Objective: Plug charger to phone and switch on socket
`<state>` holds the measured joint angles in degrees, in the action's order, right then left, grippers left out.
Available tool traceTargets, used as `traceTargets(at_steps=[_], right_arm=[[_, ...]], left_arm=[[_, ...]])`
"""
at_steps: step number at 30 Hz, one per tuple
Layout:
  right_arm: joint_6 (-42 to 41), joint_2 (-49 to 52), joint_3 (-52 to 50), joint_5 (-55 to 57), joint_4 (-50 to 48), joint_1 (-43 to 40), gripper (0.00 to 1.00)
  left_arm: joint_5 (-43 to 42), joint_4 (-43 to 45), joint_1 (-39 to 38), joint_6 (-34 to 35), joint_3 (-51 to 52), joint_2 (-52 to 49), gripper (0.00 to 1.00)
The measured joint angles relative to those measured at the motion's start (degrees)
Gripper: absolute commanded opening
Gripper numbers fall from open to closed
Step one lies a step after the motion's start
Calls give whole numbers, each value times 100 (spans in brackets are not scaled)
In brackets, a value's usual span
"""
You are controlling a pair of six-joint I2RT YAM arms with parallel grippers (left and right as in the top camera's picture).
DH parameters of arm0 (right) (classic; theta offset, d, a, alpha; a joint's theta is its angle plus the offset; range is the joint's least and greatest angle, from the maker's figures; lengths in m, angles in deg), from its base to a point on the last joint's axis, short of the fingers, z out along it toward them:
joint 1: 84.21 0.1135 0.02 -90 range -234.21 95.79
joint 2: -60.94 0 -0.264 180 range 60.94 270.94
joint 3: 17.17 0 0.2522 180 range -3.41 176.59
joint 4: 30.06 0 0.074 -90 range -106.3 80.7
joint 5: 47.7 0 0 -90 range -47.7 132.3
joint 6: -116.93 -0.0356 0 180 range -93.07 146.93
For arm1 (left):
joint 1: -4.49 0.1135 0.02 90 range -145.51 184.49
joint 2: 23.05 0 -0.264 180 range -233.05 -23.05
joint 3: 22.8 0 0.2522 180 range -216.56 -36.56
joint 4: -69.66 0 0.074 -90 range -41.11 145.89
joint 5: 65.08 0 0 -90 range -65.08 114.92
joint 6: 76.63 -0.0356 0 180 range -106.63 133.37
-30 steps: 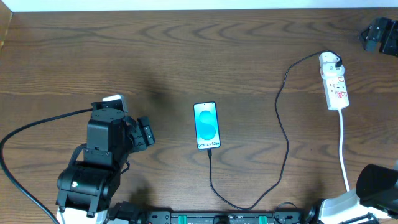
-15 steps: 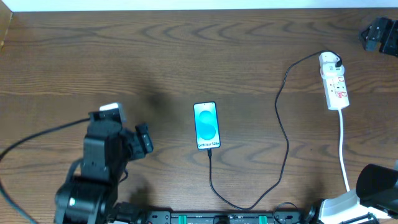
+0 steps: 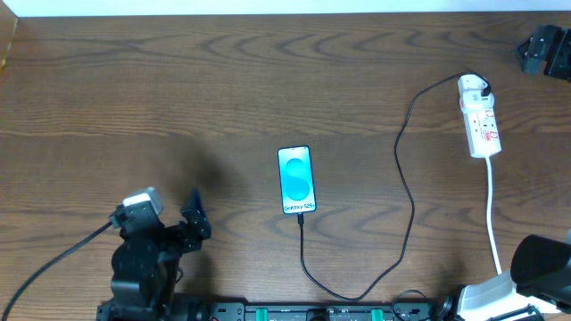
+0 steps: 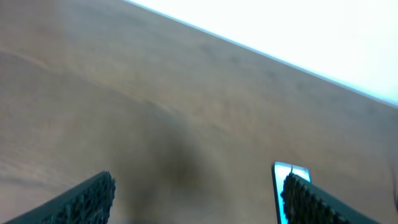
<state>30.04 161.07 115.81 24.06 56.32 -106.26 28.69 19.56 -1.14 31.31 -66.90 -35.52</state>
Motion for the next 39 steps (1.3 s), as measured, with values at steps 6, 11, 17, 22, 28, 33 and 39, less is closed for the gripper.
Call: traceTargets(at_steps=[6,11,17,22,28,33,39], right_arm=[[-2,0,0,0,2,0,99],[-2,0,0,2,0,0,99],[-2,0,0,0,0,0,99],[-2,0,0,0,0,0,99],[-2,0,0,0,0,0,99],[-2,0,0,0,0,0,99],[-9,0,-2,0,0,0,99]], left_arm=[[-17,1097,330,0,802,713,86],[-63,2190,426,-2,1589,1161,86],[-234,3698,516,-66,2321,1187,86],[-378,4610,518,-518,2774,1189,86],[-896,4837,520,-1851,2992,1189,86],[-1049,3926,520,-2448,3001,1191,86],[-975,3530,529,-2564,2955,1182,86]])
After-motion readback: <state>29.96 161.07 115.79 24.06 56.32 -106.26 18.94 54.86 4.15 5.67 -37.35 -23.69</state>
